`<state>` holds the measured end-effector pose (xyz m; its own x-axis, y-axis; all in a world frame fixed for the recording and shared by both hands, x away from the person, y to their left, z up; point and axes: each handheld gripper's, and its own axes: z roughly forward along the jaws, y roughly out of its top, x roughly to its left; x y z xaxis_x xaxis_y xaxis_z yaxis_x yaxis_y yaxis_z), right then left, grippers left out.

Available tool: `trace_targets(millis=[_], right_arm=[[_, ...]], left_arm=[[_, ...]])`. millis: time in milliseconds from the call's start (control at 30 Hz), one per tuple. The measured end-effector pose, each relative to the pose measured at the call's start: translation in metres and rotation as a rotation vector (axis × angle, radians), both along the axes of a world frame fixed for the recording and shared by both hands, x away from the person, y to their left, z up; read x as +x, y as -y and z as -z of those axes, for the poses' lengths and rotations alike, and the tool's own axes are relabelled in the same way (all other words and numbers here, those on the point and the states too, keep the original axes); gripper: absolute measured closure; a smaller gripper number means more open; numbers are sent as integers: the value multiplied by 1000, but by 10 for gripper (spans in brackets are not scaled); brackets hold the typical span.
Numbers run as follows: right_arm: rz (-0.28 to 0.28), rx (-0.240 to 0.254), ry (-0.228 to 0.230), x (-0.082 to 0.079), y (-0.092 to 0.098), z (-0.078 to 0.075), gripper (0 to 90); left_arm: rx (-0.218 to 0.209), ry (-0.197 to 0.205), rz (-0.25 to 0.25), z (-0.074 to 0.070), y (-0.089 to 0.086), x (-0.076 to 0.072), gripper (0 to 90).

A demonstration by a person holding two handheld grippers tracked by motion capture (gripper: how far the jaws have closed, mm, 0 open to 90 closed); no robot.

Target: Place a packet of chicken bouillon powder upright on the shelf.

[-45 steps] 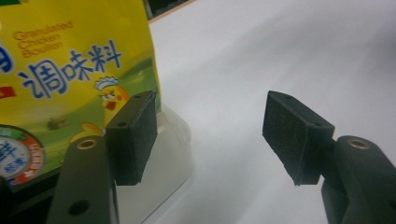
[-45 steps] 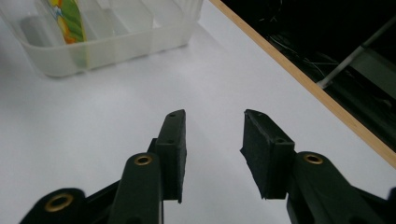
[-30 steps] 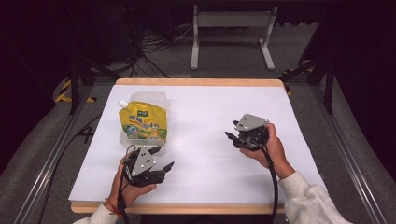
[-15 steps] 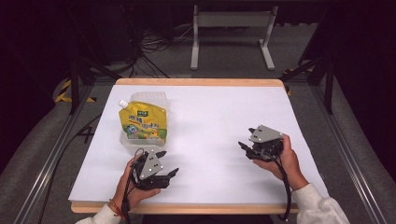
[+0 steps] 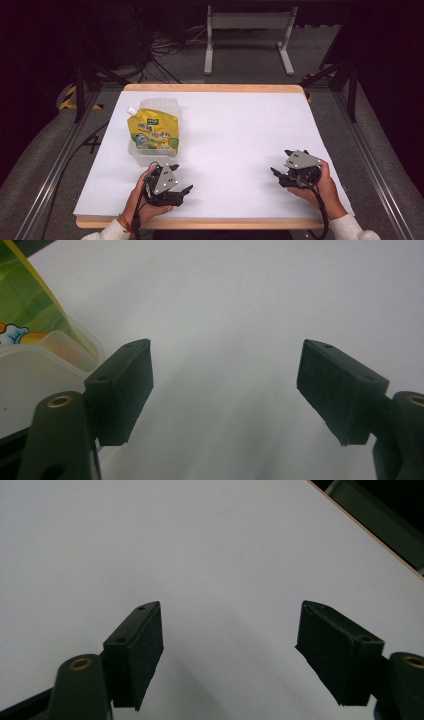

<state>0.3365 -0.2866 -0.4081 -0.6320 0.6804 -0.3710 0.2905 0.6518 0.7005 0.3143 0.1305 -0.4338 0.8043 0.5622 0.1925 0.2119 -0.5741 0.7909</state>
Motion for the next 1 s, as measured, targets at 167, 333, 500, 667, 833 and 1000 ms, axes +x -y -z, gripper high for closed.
trace_targets(millis=[167, 333, 500, 667, 833, 1000], right_arm=[[26, 25, -9, -9, 17, 9, 222], [52, 43, -15, -20, 33, 20, 201], [77, 89, -22, -32, 47, 27, 183], [101, 104, -32, -40, 54, 33, 172], [138, 167, -47, -53, 64, 37, 160], [161, 189, -39, -57, 69, 37, 158]], left_arm=[[-1, -7, 6, 2, 0, 0, 196], [5, -19, 17, 5, -1, 1, 177], [8, -26, 27, 8, -2, 2, 154], [-2, -24, 30, 8, -5, 2, 135], [-3, -30, 37, 11, -9, 2, 127], [-11, -40, 35, 14, -11, 2, 125]])
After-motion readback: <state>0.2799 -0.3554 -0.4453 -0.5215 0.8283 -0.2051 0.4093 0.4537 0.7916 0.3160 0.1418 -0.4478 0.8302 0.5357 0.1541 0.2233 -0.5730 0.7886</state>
